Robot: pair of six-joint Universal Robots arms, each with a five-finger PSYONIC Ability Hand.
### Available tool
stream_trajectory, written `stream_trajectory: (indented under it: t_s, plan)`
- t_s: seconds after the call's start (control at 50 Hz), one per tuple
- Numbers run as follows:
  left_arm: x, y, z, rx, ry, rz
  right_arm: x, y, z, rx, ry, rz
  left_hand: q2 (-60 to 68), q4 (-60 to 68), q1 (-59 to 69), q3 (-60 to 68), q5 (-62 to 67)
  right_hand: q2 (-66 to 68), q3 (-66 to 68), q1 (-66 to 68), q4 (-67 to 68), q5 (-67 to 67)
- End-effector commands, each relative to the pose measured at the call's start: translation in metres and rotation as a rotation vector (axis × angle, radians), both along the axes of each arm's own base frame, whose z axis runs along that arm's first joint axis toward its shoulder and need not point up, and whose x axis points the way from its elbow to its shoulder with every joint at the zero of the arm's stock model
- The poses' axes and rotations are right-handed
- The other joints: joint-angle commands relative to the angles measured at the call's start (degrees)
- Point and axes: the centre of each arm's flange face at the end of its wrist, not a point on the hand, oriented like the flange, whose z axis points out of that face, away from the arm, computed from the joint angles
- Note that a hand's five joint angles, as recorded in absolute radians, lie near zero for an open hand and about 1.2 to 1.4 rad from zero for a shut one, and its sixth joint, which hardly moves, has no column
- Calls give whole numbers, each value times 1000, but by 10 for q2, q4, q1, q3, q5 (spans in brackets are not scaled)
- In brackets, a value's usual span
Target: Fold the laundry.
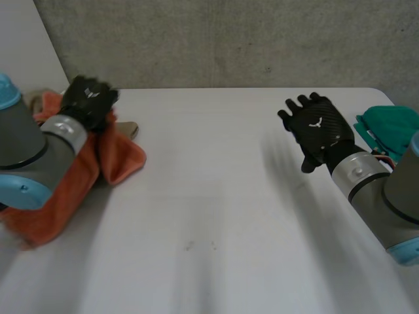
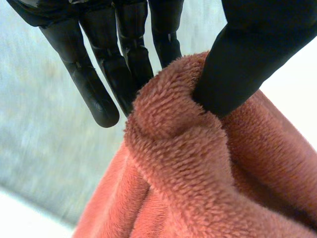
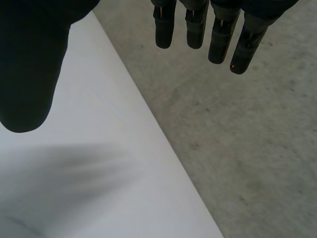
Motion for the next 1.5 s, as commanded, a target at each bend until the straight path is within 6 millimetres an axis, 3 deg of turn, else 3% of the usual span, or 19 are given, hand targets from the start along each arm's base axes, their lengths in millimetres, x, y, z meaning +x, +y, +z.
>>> stream_trajectory:
  t_s: [0.02, 0.04, 0.1, 0.12, 0.18, 0.24, 0.28, 0.34, 0.42, 0.44, 0.52, 0.6, 0.72, 0.86, 0.98, 1.2, 1.38, 1.46, 1.5]
  plan:
    - [-95, 92, 48, 61, 352, -306, -11, -11, 13, -36, -18, -101, 122, 115, 177, 122, 165, -27, -23, -16, -34, -38]
    - [-112, 112, 46, 101, 389, -374, -12, -11, 14, -37, -19, -109, 122, 115, 177, 122, 165, -27, -23, -16, -34, -38]
    - [-135, 135, 32, 169, 411, -453, -14, -13, 18, -48, -24, -132, 122, 115, 177, 122, 165, -27, -23, -16, -34, -38]
    - [-148, 143, 15, 219, 401, -479, -15, -13, 19, -51, -25, -135, 122, 115, 177, 122, 165, -27, -23, -16, -34, -38]
    - [-163, 156, -10, 284, 375, -514, -18, -15, 20, -55, -28, -147, 122, 115, 177, 122, 165, -27, -23, -16, -34, -38]
    - [-174, 174, -27, 336, 347, -549, -18, -16, 20, -51, -31, -149, -110, -118, -56, -111, -67, -27, -23, -16, -34, -38]
    - [-176, 180, -30, 346, 338, -560, -19, -17, 20, -52, -30, -150, -347, -355, -293, -347, -304, -27, -23, -16, -34, -38]
    - [-174, 181, -28, 347, 344, -554, -18, -17, 20, -52, -32, -144, -434, -442, -380, -434, -391, -27, -23, -16, -34, -38]
    - [-158, 165, 2, 273, 381, -506, -16, -17, 22, -57, -30, -136, -468, -476, -413, -468, -425, -27, -23, -16, -34, -38]
    - [-145, 152, 11, 246, 393, -458, -16, -17, 22, -55, -30, -136, -471, -479, -417, -471, -428, -27, -23, -16, -34, -38]
    - [-115, 125, 27, 187, 414, -339, -15, -15, 18, -28, -20, -130, -473, -481, -419, -473, -430, -27, -23, -16, -34, -38]
    - [-102, 112, 31, 173, 417, -280, -13, -11, 18, 32, 1, -113, -470, -477, -415, -470, -427, -27, -23, -16, -34, -38]
    - [-84, 95, 15, 246, 378, -199, -5, -8, 14, 221, 14, -18, -465, -472, -410, -465, -422, -27, -23, -16, -34, -38]
    - [-79, 65, -32, 304, 256, -140, 3, -15, -5, 468, -16, 27, -439, -447, -385, -439, -396, -27, -23, -16, -34, -38]
    - [-83, 48, -68, 321, 164, -125, 5, -11, -23, 540, 20, 32, -413, -420, -358, -413, -369, -27, -23, -16, -34, -38]
    - [-90, 30, -91, 322, 153, -120, 1, -1, -52, 620, 48, 18, -254, -262, -200, -254, -211, -26, -23, -15, -33, -38]
    - [-86, 24, -91, 313, 152, -95, 0, -2, -62, 600, 52, 3, 88, 81, 143, 88, 131, 413, 416, 424, 405, 401]
    - [-86, 25, -82, 299, 158, -97, -1, 1, -66, 601, 82, 9, 122, 115, 177, 122, 165, 670, 673, 681, 663, 658]
    - [-86, 26, -74, 285, 163, -99, 0, 5, -64, 592, 98, 20, 122, 115, 177, 122, 165, 673, 677, 684, 666, 662]
